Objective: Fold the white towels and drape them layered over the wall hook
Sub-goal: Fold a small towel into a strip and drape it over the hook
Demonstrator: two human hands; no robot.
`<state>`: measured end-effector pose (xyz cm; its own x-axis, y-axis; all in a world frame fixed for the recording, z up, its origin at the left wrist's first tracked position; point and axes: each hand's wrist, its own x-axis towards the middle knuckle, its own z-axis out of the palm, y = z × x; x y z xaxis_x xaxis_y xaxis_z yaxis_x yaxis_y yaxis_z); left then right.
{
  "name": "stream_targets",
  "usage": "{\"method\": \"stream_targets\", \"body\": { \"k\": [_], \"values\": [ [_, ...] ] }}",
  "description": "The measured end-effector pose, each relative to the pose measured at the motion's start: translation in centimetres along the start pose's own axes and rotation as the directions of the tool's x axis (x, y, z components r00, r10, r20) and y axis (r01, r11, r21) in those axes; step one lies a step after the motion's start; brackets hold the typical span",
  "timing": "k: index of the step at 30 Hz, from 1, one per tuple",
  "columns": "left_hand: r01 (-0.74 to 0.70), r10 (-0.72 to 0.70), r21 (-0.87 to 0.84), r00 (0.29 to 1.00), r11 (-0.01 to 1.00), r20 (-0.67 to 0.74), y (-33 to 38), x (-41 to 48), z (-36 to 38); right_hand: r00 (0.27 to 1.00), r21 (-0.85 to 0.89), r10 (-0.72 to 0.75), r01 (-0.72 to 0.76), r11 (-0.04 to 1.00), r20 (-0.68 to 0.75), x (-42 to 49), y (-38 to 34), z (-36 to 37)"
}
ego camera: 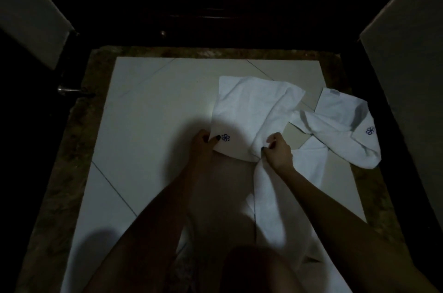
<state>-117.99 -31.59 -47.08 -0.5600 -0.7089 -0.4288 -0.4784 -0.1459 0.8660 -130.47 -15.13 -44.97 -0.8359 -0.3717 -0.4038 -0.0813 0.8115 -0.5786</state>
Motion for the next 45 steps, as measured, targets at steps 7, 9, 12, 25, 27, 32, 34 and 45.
{"method": "stream_targets", "body": {
  "k": [7, 9, 12, 25, 27, 32, 34, 45],
  "values": [
    [-0.03, 0.029, -0.189, 1.0, 0.982, -0.009, 10.0, -2.0, -2.4, 0.979, 0.27, -0.201, 0.2, 0.942, -0.025, -2.9, -6.5, -6.5],
    [-0.057, 0.06, -0.247, 0.998, 0.967, 0.005, 15.1, -3.4, -3.8, 0.984, 0.341, -0.175, 0.177, 0.923, -0.037, -3.7, -9.7, -10.1],
    [-0.099, 0.101, -0.2, 0.995, 0.975, 0.003, 23.0, -5.4, -6.5, 0.986, 0.441, -0.166, 0.142, 0.886, 0.016, -5.9, -14.9, -16.1],
    [-0.128, 0.121, -0.441, 0.992, 0.889, -0.044, 54.2, -21.1, -21.8, 0.944, 0.462, -0.311, 0.326, 0.824, -0.113, -21.9, -40.2, -43.7],
    [-0.156, 0.135, -0.468, 0.988, 0.87, -0.079, 59.1, -24.8, -24.6, 0.924, 0.386, -0.359, 0.381, 0.84, -0.131, -25.4, -43.8, -48.3],
    [-0.277, 0.25, -0.433, 0.961, 0.858, -0.119, 70.0, -35.3, -31.4, 0.851, 0.257, -0.48, 0.523, 0.813, -0.212, -35.0, -51.3, -58.2],
    [-0.314, 0.277, -0.409, 0.949, 0.857, -0.149, 72.8, -39.1, -33.4, 0.833, 0.247, -0.495, 0.548, 0.799, -0.248, -38.1, -53.3, -60.7],
    [-0.476, 0.283, -0.418, 0.85, 0.774, -0.444, 76.6, -60.2, -41.9, 0.755, 0.514, -0.648, 0.597, 0.616, -0.101, -57.3, -59.5, -64.7]
  ]
}}
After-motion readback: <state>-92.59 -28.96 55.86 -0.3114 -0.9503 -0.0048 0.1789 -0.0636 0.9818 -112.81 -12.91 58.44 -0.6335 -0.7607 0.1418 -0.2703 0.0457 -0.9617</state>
